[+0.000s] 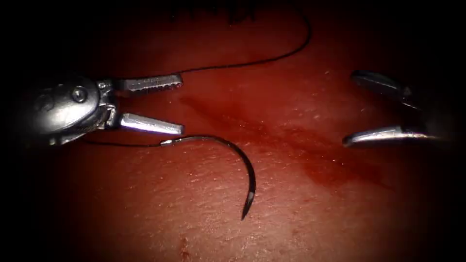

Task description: Wound Closure

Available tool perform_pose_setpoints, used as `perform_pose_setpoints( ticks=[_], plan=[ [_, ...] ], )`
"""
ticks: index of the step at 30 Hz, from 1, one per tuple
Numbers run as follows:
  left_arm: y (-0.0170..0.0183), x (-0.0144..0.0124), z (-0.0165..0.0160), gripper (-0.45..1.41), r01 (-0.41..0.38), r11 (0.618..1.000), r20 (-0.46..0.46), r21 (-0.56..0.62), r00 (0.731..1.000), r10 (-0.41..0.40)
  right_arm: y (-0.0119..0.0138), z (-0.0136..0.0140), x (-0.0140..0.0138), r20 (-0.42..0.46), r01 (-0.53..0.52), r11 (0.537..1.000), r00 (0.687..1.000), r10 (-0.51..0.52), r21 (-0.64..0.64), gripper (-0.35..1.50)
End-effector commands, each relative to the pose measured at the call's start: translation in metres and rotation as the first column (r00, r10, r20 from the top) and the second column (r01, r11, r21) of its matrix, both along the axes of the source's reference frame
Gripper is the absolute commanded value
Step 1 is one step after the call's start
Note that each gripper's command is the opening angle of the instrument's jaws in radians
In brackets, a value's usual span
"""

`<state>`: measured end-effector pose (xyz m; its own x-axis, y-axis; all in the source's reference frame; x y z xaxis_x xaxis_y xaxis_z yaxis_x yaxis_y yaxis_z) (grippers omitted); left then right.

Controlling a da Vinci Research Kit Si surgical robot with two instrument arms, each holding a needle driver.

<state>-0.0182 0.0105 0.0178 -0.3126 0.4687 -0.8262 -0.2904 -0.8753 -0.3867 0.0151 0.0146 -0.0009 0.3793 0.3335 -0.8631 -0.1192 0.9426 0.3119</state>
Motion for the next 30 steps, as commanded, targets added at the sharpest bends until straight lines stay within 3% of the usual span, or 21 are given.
perform_pose_setpoints(
  ticks=[1, 3, 5, 9, 17, 22, 30],
  plan=[
    [-0.0001, -0.001, 0.0005, 0.32, 0.01, 1.0, -0.008, 0.014, 1.0, -0.01, -0.0002, 0.0006, 0.0006, -0.003, 0.001, 1.0, 1.0, -0.001, 0.001, 0.94],
    [-0.0005, -0.0017, 0.0003, 0.41, 0.024, 0.999, -0.031, 0.043, 0.999, -0.023, -0.0002, 0.0007, 0.0006, 0.002, -0.005, 1.0, 1.0, 0.005, -0.003, 0.94],
    [-0.0011, -0.0026, -0.0001, 0.57, 0.08, 0.986, -0.074, 0.146, 0.995, -0.069, -0.0003, 0.0006, 0.0005, 0.011, -0.011, 1.0, 1.0, 0.011, -0.006, 0.94],
    [-0.0026, -0.0041, -0.0011, 0.71, 0.13, 0.965, -0.194, 0.228, 0.977, -0.085, -0.0003, 0.0006, 0.0004, 0.025, -0.019, 1.0, 1.0, 0.019, -0.017, 1.01],
    [-0.0065, -0.007, -0.004, 1.03, 0.26, 0.933, -0.396, 0.248, 0.906, -0.147, -0.0005, 0.0005, 0.0008, 0.046, -0.024, 1.0, 0.999, 0.025, -0.013, 1.01],
    [-0.0072, -0.0085, -0.0044, 1.03, 0.324, 0.911, -0.433, 0.254, 0.881, -0.192, -0.0009, 0.0007, 0.0013, 0.056, -0.022, 1.0, 0.998, 0.022, -0.008, 1.01],
    [-0.0079, -0.011, -0.0011, 0.96, 0.396, 0.878, -0.473, 0.271, 0.849, -0.237, -0.0013, 0.0013, 0.002, 0.067, -0.025, 1.0, 0.997, 0.024, 0.0, 1.01]
  ],
)
